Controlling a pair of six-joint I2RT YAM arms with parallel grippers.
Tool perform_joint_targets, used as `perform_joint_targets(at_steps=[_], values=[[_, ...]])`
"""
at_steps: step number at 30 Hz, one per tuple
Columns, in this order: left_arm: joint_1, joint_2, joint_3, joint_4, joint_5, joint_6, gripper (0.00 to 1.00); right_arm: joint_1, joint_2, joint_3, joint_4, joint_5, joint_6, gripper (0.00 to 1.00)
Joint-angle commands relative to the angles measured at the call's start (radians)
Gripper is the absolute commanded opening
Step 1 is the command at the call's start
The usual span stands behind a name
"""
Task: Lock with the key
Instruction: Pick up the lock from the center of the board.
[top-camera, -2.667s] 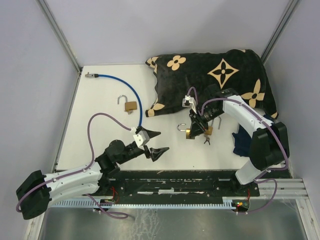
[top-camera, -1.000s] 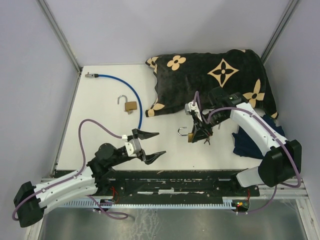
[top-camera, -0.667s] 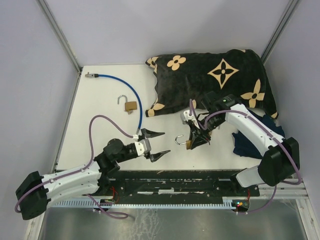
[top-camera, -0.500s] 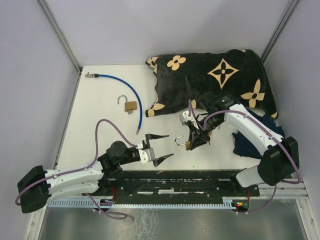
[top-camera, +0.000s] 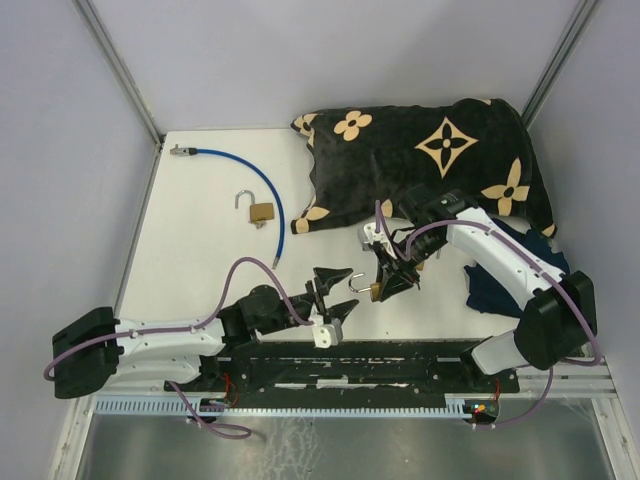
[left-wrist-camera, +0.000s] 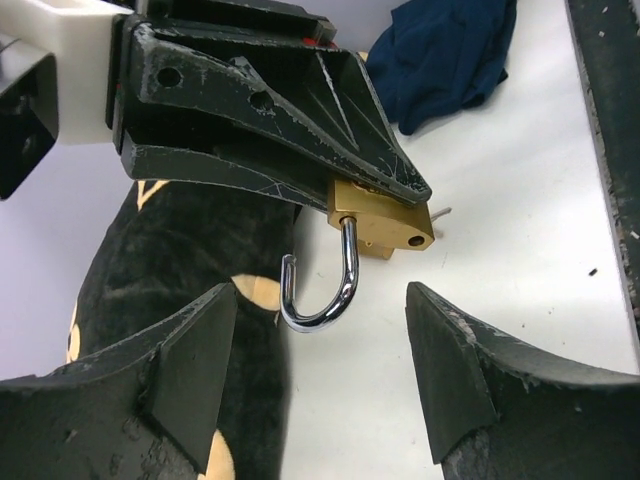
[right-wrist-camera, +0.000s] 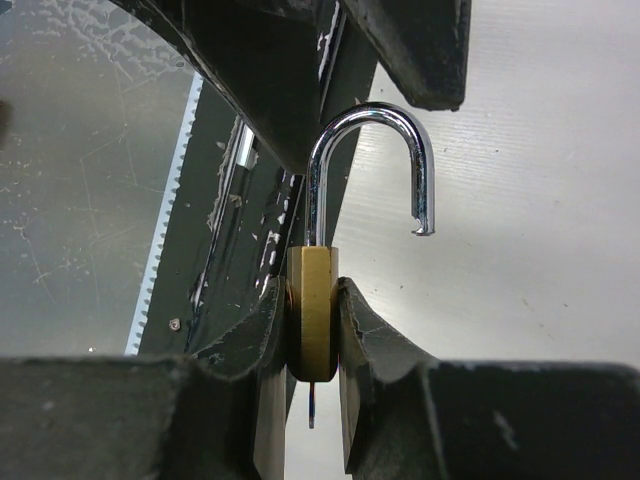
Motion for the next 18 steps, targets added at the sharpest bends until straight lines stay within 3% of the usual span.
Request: perform_joint_targets(at_steps=[1,11,18], values=[[-0.009,0.046,0.049,0.056,-0.05,0.095,0.73,0.008,0.01,0.037,-0.021,-0.066,-0.001,0.02],[-0.01,0.081,0.073,0.003,-0.07,0.065,0.54,0.011,0.025,0.044,-0.029,-0.07,-0.001,0.02],[-0.009,0.11,0.085,-0.018,-0.05,0.003,0.33,0.012,0.024,0.044,-0.028,-0.065,-0.002,0.02]])
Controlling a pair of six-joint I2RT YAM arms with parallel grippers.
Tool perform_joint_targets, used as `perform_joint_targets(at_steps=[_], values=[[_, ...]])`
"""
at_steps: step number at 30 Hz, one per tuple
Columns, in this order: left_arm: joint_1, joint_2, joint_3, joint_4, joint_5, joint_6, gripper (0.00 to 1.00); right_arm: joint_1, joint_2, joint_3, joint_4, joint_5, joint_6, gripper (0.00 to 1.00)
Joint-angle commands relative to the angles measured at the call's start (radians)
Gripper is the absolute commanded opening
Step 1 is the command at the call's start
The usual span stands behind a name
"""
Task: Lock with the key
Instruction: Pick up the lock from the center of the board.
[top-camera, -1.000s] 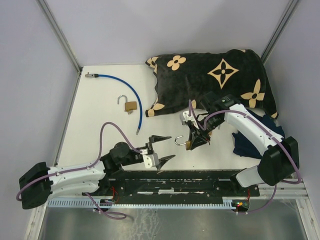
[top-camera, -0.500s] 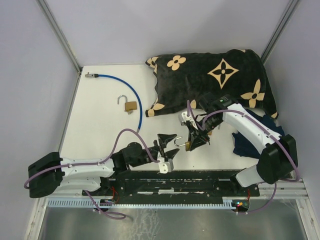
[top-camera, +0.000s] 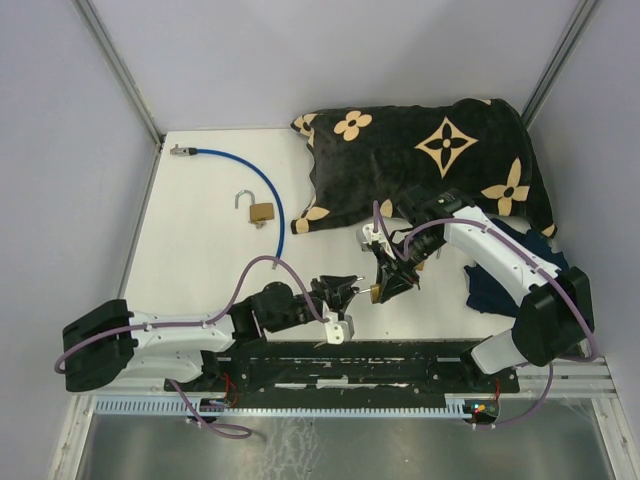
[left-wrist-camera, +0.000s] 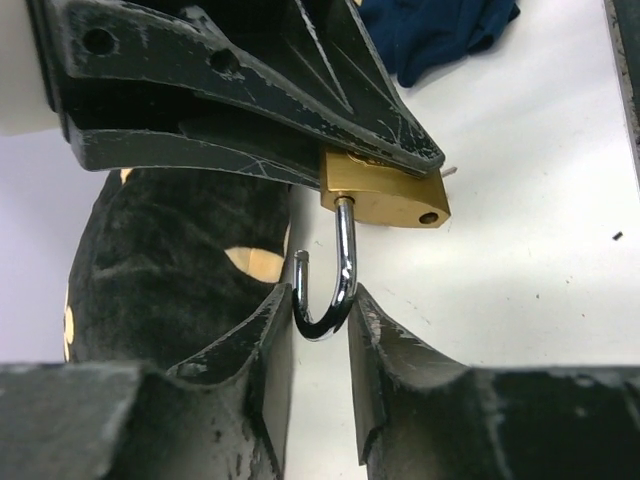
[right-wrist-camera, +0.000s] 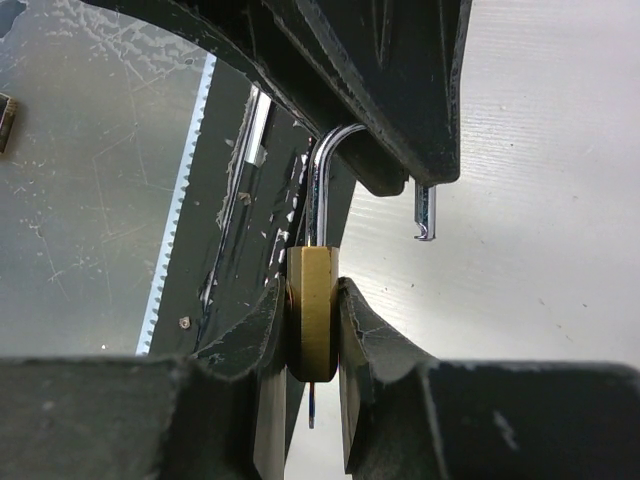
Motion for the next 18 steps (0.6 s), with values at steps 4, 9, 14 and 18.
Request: perform_joint_targets(at_steps=[4,9,14,18], values=[[-0.006,-0.007,0.038,-0.007,0.005,-0.104,0.28,0.006,-0.003,0.044,-0.011,-0.061,-0.001,0.02],[-0.006,-0.04,0.059,-0.079,0.045,-0.239,0.27,0.007,-0.009,0.045,0.011,-0.032,0.025,0.02],[-0.006,-0.058,0.07,-0.118,0.089,-0.411,0.28,0.007,-0.028,0.035,0.055,0.019,0.073,0.02],[-0.004,-0.076,0.048,-0.05,0.112,-0.565,0.31,0.008,-0.037,0.03,0.058,0.021,0.074,0.02]])
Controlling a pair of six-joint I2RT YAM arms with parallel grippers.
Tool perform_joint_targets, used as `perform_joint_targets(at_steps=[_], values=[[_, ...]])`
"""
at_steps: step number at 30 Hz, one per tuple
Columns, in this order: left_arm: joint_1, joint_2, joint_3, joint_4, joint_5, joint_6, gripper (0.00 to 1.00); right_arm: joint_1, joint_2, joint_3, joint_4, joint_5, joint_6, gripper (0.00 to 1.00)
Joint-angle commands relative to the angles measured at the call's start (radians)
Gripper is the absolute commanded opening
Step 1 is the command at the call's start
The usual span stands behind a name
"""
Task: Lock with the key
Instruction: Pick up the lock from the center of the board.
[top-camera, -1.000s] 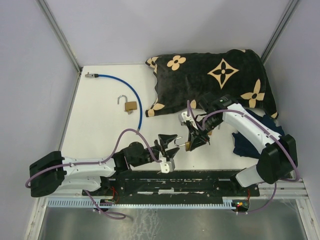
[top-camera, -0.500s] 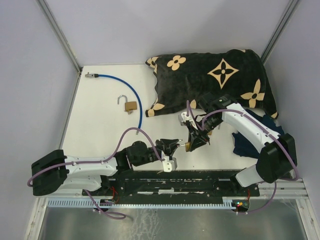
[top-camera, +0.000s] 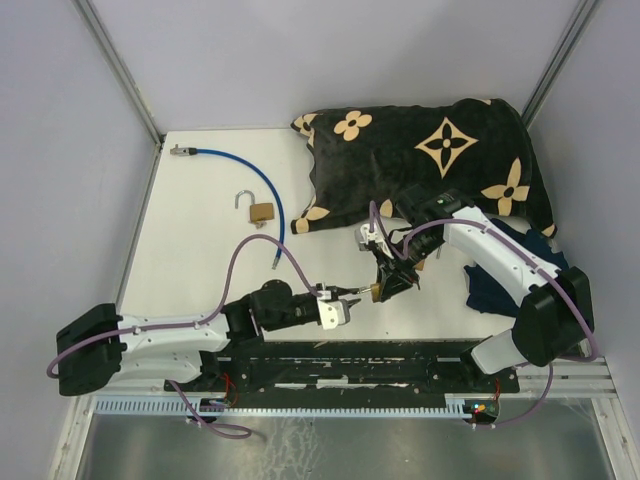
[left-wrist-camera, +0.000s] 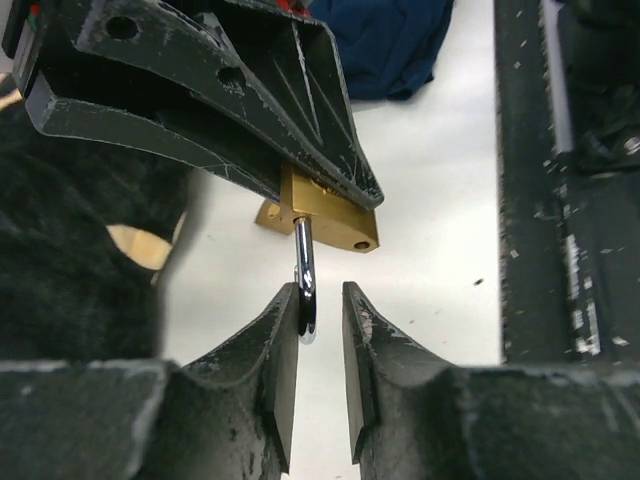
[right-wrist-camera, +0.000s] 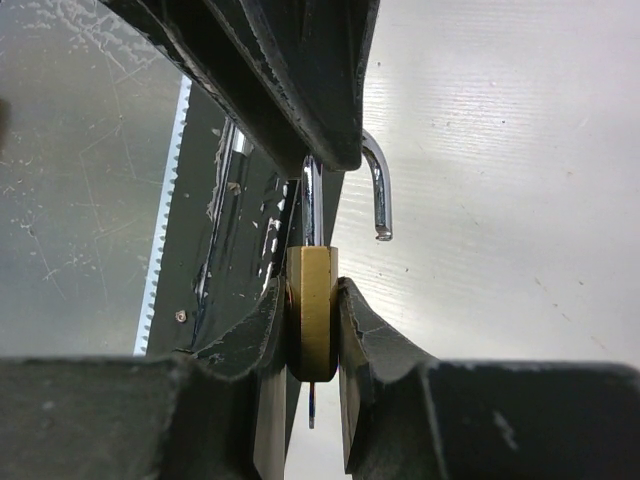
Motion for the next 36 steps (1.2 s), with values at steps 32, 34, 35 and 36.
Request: perform_joint_targets(at_steps=[32,34,35,36], values=[[0.193,-0.098,-0.294,0.869,0.042,-1.096,0.99,0.007,-0.033,0.063,-0.075,-0.063,-0.073,0.02],[0.194,-0.115,-0.276,0.8,0.052,-1.101,0.99,0.007,-0.019,0.073,-0.086,-0.063,-0.075,0.02],[0.195,-0.123,-0.259,0.745,0.054,-1.1,0.99,0.006,-0.011,0.077,-0.091,-0.062,-0.075,0.02],[0.195,-0.131,-0.243,0.69,0.055,-1.098,0.99,0.005,-0.004,0.082,-0.097,-0.063,-0.075,0.02]])
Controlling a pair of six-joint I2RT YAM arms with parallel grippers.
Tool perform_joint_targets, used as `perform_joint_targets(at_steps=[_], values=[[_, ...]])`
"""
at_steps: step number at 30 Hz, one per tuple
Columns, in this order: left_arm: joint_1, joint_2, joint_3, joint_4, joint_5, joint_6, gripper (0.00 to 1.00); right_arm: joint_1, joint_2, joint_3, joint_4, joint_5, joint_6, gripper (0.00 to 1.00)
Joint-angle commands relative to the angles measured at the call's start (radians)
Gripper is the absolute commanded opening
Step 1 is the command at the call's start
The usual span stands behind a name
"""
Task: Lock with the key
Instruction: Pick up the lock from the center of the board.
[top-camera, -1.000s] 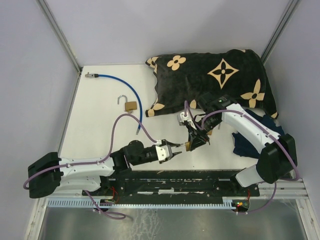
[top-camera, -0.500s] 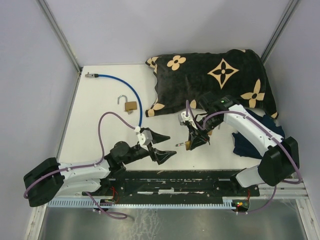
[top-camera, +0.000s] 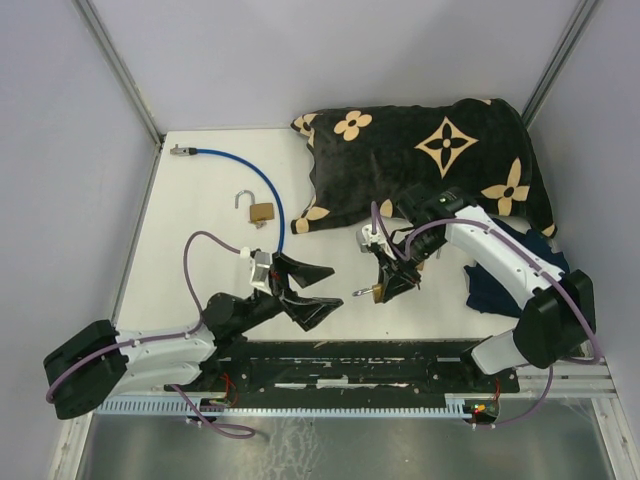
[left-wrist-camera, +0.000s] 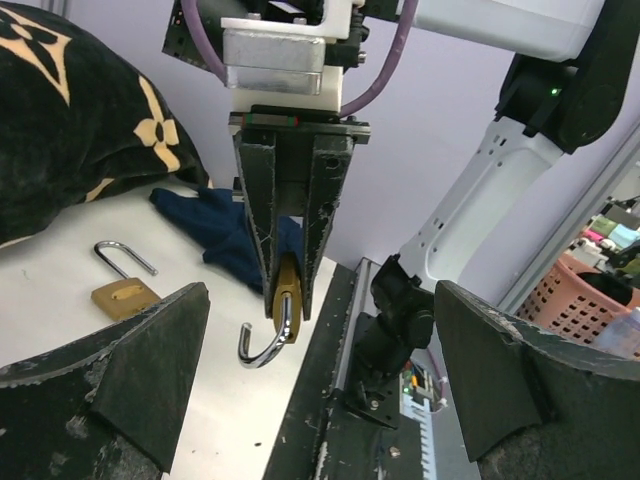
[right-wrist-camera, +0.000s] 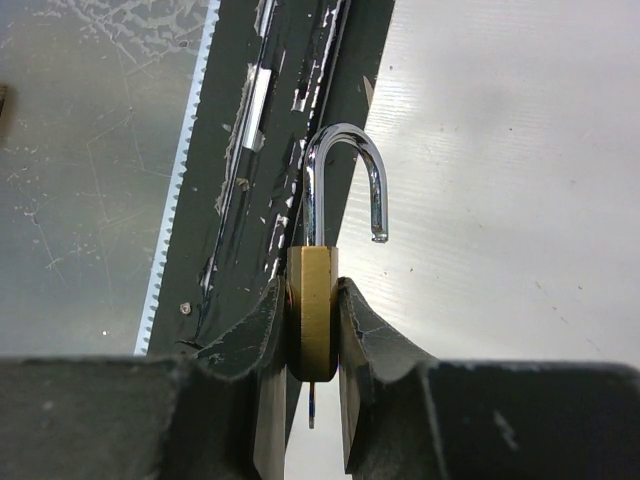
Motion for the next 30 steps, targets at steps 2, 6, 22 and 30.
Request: perform_joint_targets(at_steps=[2,6,22,30], values=[[0.005,-0.051,0.054,-0.069,-0.023,-0.077,0.99,-0.004,0.026,0.068,-0.051,-0.061,-0.029,0.02],[0.005,-0.1,0.021,-0.049,-0.056,-0.057,0.99,-0.02,0.027,0.07,-0.053,-0.064,-0.029,0.02],[0.006,-0.151,0.04,-0.115,0.005,0.147,0.99,-0.087,0.016,0.07,-0.065,-0.088,-0.045,0.02],[0.007,-0.167,0.003,-0.085,-0.015,0.112,0.99,-0.104,0.022,0.075,-0.078,-0.098,-0.06,0.02]])
